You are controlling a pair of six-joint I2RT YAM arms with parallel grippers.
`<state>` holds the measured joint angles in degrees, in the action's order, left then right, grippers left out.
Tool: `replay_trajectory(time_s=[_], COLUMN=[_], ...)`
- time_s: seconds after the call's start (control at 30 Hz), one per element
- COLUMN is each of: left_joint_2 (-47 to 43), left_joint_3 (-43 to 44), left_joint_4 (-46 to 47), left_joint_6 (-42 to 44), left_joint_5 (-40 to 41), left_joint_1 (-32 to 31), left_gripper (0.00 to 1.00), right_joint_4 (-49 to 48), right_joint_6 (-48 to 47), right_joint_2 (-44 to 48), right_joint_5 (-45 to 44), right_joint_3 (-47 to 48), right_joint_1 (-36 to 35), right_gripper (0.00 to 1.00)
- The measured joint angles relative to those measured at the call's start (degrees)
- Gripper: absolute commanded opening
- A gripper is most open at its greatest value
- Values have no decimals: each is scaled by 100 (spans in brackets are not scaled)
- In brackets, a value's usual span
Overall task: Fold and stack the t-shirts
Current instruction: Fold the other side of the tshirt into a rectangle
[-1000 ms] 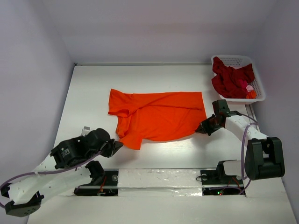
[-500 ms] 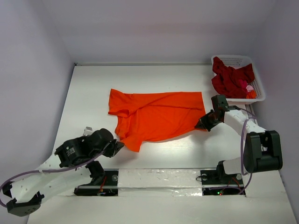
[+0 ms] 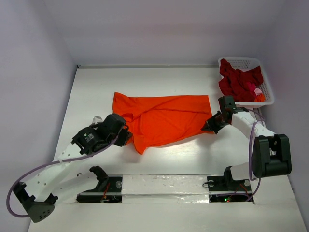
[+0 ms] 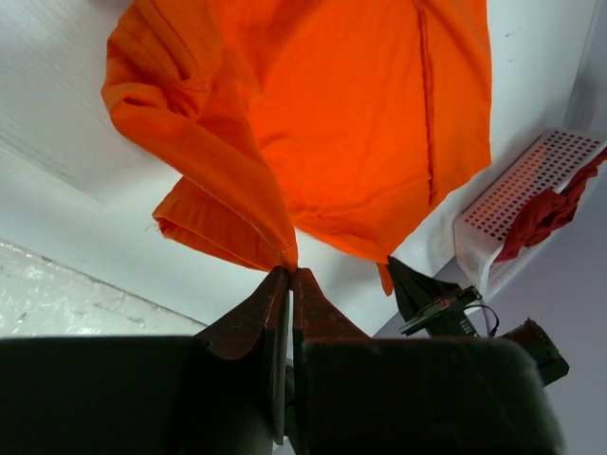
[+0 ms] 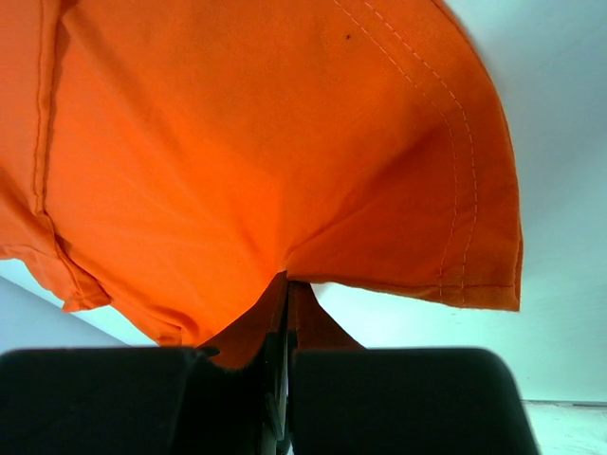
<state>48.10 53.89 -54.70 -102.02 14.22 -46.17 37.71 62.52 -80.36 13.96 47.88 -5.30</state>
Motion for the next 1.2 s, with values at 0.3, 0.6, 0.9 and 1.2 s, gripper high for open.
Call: replay_trajectory(time_s=[0.3, 0.6, 0.9, 1.2], left_joint_2=[72, 542, 809, 1207], left_joint_3=[39, 376, 439, 896], left_joint_4=[341, 662, 907, 966], left_joint_6=[1145, 2122, 2605, 3034], left_joint_5=[-334, -697, -994, -1141], left_joint_1=[1526, 2393, 2839, 3204], left_gripper=[0, 0, 0, 0], right_joint_4=[109, 170, 308, 389], right_joint_6=[-122, -234, -367, -507], right_joint_2=[-166, -452, -717, -1012], right_joint_5=[-35, -68, -120, -157], right_joint_3=[350, 793, 1287, 1692], right_joint_1=[-2, -2, -2, -2], right_gripper=[0, 0, 0, 0])
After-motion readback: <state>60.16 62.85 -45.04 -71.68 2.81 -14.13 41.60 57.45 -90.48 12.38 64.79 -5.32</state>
